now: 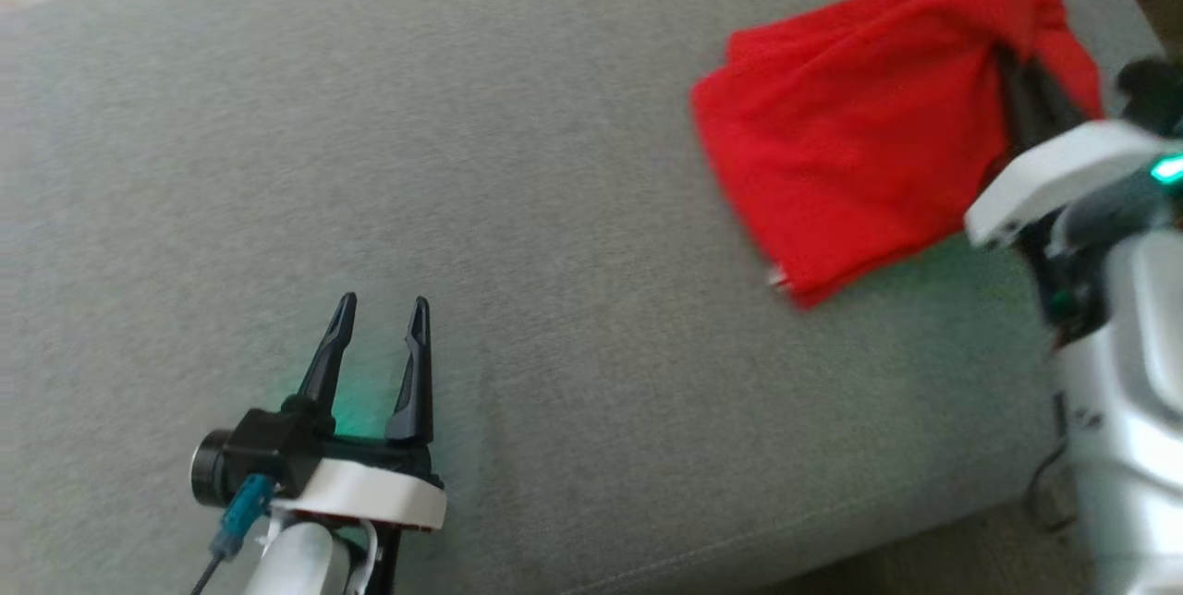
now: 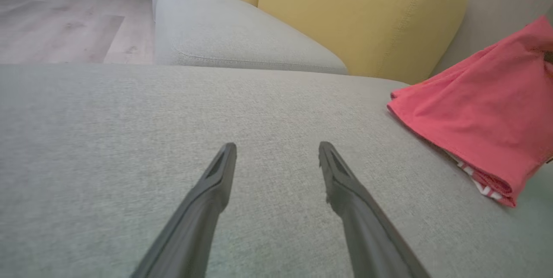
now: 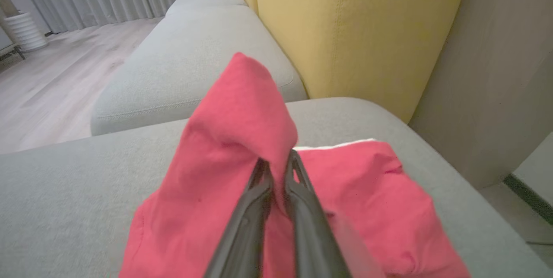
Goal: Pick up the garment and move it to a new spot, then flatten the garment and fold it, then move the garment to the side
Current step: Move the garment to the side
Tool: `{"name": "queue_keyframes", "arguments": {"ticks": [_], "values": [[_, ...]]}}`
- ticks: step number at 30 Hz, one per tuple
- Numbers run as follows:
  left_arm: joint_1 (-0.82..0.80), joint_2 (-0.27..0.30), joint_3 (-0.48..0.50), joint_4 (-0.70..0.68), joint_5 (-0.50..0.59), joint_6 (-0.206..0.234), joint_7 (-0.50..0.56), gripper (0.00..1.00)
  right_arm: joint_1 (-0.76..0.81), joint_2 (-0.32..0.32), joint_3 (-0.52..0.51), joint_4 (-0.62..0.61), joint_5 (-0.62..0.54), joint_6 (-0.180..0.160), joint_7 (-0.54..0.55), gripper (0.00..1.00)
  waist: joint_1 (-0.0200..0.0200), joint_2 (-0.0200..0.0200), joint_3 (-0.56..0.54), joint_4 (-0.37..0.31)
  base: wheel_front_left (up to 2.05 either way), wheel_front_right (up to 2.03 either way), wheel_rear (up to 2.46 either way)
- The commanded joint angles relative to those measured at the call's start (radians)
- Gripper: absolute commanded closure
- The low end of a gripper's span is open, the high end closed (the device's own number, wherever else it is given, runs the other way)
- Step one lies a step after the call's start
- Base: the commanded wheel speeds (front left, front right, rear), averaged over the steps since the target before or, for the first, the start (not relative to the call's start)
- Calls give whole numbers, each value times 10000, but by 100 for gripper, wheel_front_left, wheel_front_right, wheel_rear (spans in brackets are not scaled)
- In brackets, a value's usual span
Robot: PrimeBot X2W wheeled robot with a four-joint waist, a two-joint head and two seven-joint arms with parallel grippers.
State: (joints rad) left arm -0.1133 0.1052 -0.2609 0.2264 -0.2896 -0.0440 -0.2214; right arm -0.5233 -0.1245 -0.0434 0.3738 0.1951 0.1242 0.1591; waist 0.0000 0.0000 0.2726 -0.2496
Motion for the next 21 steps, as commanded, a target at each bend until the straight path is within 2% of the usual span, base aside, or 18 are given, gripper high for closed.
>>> {"name": "queue_keyframes", "arguments": {"ticks": [1, 4, 5, 9, 12, 13, 14, 15, 21], "values": [[-59, 69, 244, -224, -27, 19, -98, 0, -478, -312, 119, -272, 17, 65, 171, 100, 0, 0, -158, 292, 0, 0, 0], [23, -1, 155, -184, -49, 36, -154, 0, -794, -1046, -89, -56, 14, 65, 583, 100, 0, 0, -254, 661, 0, 0, 0], [76, -32, 109, -145, -62, 45, -185, 0, -937, -1525, -301, 105, 40, 65, 796, 100, 0, 0, -297, 888, 0, 0, 0], [167, -58, 54, -93, -87, 59, -231, 0, -1044, -2232, -1009, 492, 6, 65, 1121, 100, 0, 0, -321, 1301, 0, 0, 0], [173, 5, 42, -99, -106, 34, -252, 0, -1186, -2785, -1675, 997, -254, 65, 982, 100, 0, 0, -221, 1608, 0, 0, 0], [166, 27, 40, -101, -103, 36, -254, 0, -1244, -2880, -1789, 1154, -378, 65, 874, 69, 0, 0, -190, 1651, 0, 0, 0], [160, 46, 37, -105, -101, 40, -255, 0, -1331, -2912, -1940, 1295, -487, 65, 695, 9, 0, 0, -154, 1684, 0, 0, 0], [153, 62, 33, -109, -99, 46, -253, 0, -1431, -2919, -2121, 1470, -590, 65, 507, 0, 0, 0, -113, 1711, 0, 0, 0], [97, 121, -57, -189, -59, 80, -215, 0, -1927, -2752, -2758, 2409, -1569, 65, -706, 0, 0, 0, 65, 1775, 0, 0, 0]]}}
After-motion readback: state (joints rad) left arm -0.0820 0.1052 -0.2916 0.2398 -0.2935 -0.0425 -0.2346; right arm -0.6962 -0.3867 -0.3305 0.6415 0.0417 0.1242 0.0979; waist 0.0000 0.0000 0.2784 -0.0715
